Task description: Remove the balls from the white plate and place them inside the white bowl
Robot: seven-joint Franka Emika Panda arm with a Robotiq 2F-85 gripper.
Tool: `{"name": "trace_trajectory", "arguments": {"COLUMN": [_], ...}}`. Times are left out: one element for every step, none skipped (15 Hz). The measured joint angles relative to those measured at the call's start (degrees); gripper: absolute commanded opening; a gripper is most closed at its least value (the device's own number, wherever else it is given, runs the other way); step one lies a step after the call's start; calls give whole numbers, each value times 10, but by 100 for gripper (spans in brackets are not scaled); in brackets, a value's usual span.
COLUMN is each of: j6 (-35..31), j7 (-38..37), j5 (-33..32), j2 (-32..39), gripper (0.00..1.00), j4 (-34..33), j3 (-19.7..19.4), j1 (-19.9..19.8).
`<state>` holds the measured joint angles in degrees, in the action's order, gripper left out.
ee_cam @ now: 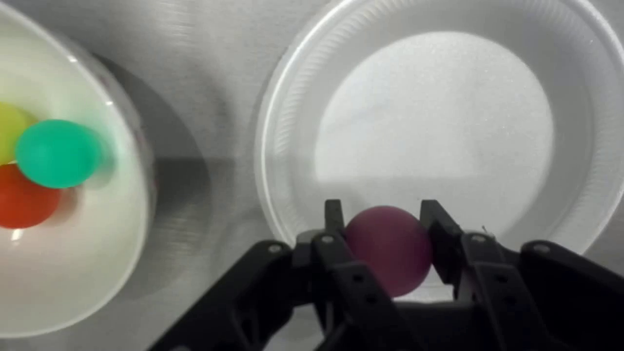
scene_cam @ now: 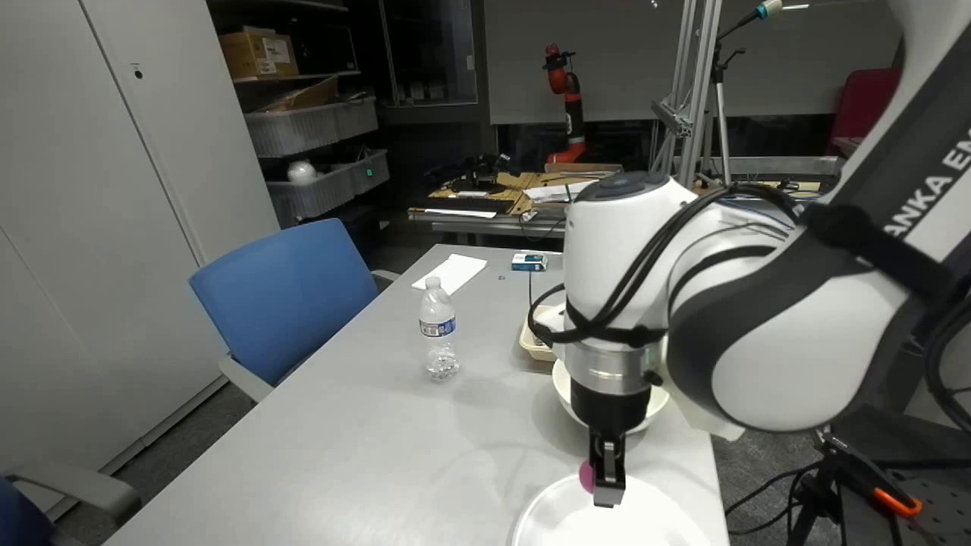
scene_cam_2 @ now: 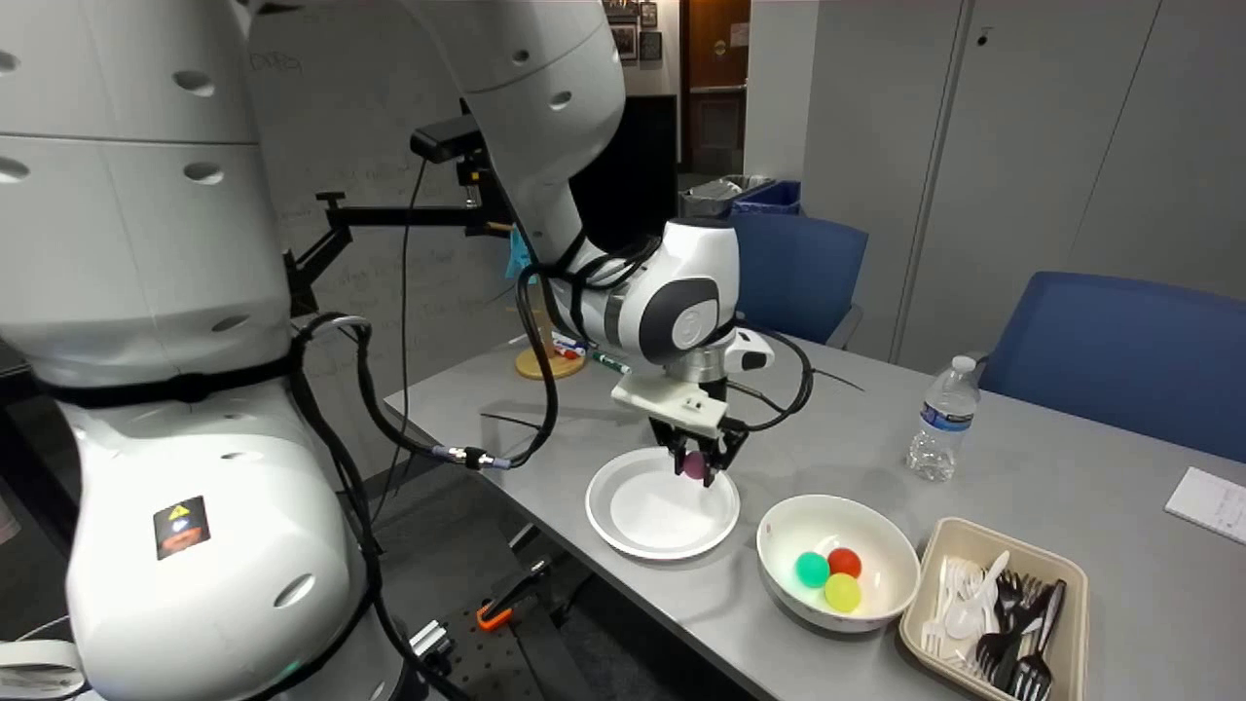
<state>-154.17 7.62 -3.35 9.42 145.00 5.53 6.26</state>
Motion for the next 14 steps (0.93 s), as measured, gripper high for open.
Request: {"name": "trace_trajectory", "arguments": {"j6": [16, 29, 40, 48, 54, 57, 57, 57, 57, 57, 57, 57, 57, 57], "j7": [-1, -1, -2, -4, -7, -9, -10, -10, -10, -10, -10, -10, -10, -10], "j5": [-12, -23, -34, -43, -53, -61, -64, -65, -65, -65, -65, -65, -65, -65], "j2": [-17, -33, -46, -58, -68, -76, -82, -87, -89, -90, -89, -89, -89, -89], "gripper": [18, 18, 18, 18, 18, 43, 43, 43, 43, 43, 43, 18, 18, 18], "j4": [-1, -2, -3, -4, -4, -5, -5, -5, -5, -5, -5, -5, -5, -5], "j3": [-7, -15, -21, -28, -34, -40, -44, -48, -49, -49, -49, -48, -48, -48], "j1": [-2, -5, -9, -14, -20, -26, -32, -36, -38, -39, -39, -39, -39, -39]}}
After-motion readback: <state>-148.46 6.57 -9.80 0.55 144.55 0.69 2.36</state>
